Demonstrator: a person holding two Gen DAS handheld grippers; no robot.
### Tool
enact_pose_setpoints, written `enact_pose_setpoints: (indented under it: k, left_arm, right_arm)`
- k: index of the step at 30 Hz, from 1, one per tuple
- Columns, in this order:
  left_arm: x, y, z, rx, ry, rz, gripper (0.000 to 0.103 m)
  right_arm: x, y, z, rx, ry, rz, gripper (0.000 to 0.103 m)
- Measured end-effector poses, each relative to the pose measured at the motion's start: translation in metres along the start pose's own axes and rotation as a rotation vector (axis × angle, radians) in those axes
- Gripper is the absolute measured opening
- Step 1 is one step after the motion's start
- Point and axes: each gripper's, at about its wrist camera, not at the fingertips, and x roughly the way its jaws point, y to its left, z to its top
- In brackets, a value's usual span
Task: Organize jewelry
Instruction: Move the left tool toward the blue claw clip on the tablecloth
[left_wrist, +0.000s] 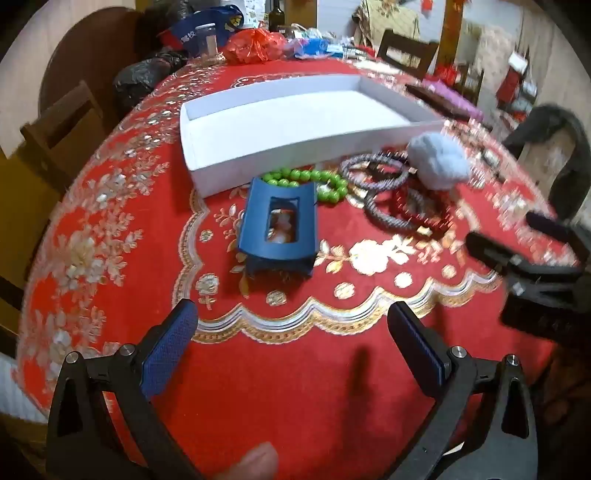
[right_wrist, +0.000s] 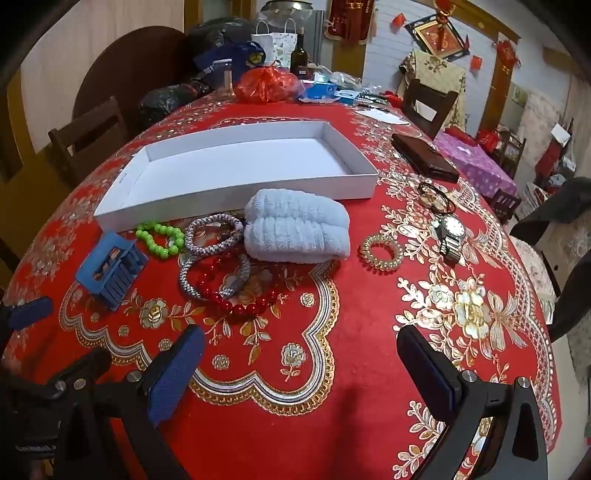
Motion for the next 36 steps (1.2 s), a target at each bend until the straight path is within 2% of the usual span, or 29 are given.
enact_pose_setpoints:
  k: [3, 8, 11, 23, 29, 36]
  left_arm:
    - [0.003, 0.003, -0.002, 0.004, 0.018, 0.004, 0.103]
    - [0.004, 0.006, -0.004, 0.005, 0.020, 0.029, 0.103]
    - [0.003, 0.003, -0.005, 0.015, 0.020, -0.014, 0.103]
    - [-0.009, -0.002, -0.011, 0.006, -0.016, -0.044, 0.103]
    - [-0.022, 0.001, -0.003, -0.040, -0.024, -0.081, 0.103]
    - [-0.026, -0.014, 0.005, 0.007, -0.039, -0.035, 0.103]
  right_arm:
    - [0.000, 0.009, -0.001, 0.014, 0.003, 0.002, 0.103]
    - [0.003, -0.008, 0.001, 0.014, 0.000, 0.007, 0.103]
    - [0.002, -0.010, 0.001, 0.014, 0.000, 0.008, 0.103]
    - [-0.002, -0.005, 0.005, 0.020, -0.009, 0.015, 0.103]
    - [-0.006, -0.007, 0.006, 0.020, -0.019, 0.006, 0.103]
    - [-0.005, -0.010, 0.007, 0.043, -0.013, 0.014, 0.103]
